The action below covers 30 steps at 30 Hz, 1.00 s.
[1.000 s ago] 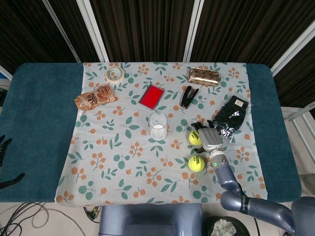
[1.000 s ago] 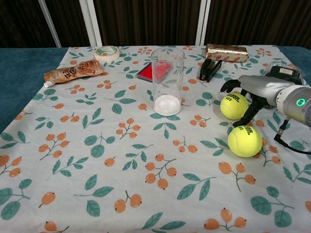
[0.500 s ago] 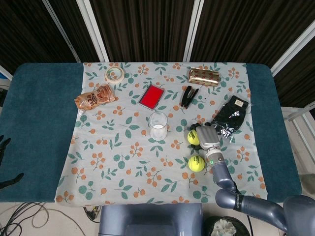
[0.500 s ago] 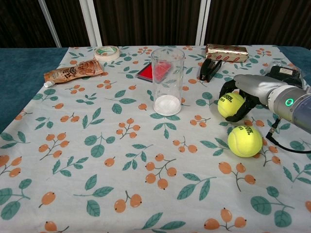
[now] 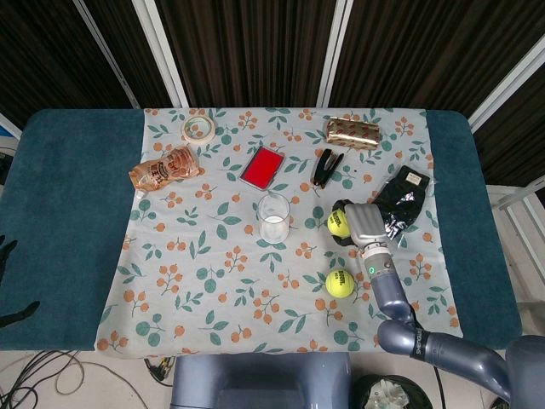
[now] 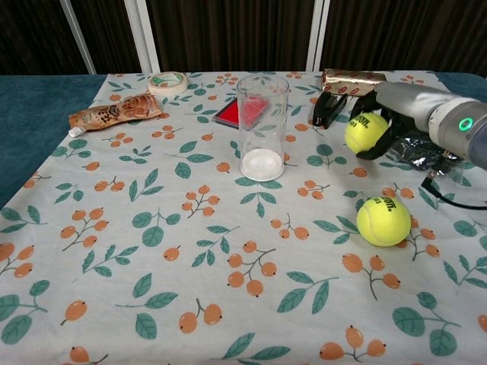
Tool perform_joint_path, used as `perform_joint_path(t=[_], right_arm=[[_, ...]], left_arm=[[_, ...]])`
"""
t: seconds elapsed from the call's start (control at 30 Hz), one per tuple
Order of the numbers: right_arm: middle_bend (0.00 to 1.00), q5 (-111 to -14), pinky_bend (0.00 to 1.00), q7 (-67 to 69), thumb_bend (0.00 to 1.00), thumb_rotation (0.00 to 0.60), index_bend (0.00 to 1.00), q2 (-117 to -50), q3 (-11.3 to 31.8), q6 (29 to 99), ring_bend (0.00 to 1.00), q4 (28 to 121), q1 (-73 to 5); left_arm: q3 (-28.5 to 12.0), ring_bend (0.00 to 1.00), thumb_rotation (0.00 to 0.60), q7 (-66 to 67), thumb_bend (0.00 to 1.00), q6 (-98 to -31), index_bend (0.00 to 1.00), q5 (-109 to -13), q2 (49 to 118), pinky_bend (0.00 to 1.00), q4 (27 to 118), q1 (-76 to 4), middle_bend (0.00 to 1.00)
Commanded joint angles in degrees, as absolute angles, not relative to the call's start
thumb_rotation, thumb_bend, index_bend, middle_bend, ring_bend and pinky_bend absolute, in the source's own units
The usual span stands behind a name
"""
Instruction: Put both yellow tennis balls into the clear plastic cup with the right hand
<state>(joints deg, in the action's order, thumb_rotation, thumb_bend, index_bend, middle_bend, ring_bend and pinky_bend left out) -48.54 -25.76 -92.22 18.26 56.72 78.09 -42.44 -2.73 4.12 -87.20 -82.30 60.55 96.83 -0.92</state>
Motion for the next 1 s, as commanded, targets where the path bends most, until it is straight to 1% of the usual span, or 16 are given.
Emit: perform_joint_path(t=[0.03,0.13,0.23,0.43,0.73,0.87,1.0], right_arm=[[0.39,-46.49,0.04,-26.65,0.5,0.6,0.45,-88.32,21.78,56.25,0.63,81.65,-44.2],[0.39,-44.25,0.0,-27.82,0.5,0.6,0.45,-85.6,24.68,55.32,0.62,83.73,-46.2],[0.39,-41.3,0.0,-29.49,0.5,0.6,0.45,-83.41,27.09,54.26,0.61,85.57,-48.53],[0.39,-34.21,0.0,-31.81,0.5,0.6,0.45,-80.93,30.02,53.33,0.6,90.07,-52.56],[0.39,-27.75,0.0,-34.1,0.5,0.6,0.45,-82.39,30.32,55.09,0.59,95.17,-58.41],[0.37,-26.55,0.0,-35.05,0.5,0.6,0.45,-83.52,29.37,55.97,0.57,96.15,-60.63],[0.34,-25.76,0.0,-35.31,0.5,0.6,0.43,-83.64,28.19,55.42,0.53,97.0,-61.79]], left_arm=[[-2.71,0.0,0.6,4.13,0.04,-87.15,0.09,-82.32,60.54,0.0,96.87,-0.94,0.0],[-2.65,0.0,0.6,4.22,0.04,-86.91,0.1,-82.26,60.57,0.0,96.9,-1.01,0.0],[-2.57,0.0,0.6,4.46,0.04,-86.7,0.1,-82.24,60.58,0.0,97.0,-1.08,0.0],[-2.49,0.0,0.6,4.73,0.04,-86.71,0.12,-82.26,60.59,0.0,97.2,-1.05,0.0],[-2.65,0.0,0.6,4.72,0.04,-86.75,0.12,-81.8,60.41,0.0,97.4,-0.97,0.0],[-2.73,0.0,0.6,4.48,0.04,-86.71,0.12,-81.61,60.29,0.0,97.4,-0.96,0.0],[-2.77,0.0,0.6,4.34,0.04,-86.59,0.12,-81.45,60.22,0.0,97.38,-0.98,0.0]])
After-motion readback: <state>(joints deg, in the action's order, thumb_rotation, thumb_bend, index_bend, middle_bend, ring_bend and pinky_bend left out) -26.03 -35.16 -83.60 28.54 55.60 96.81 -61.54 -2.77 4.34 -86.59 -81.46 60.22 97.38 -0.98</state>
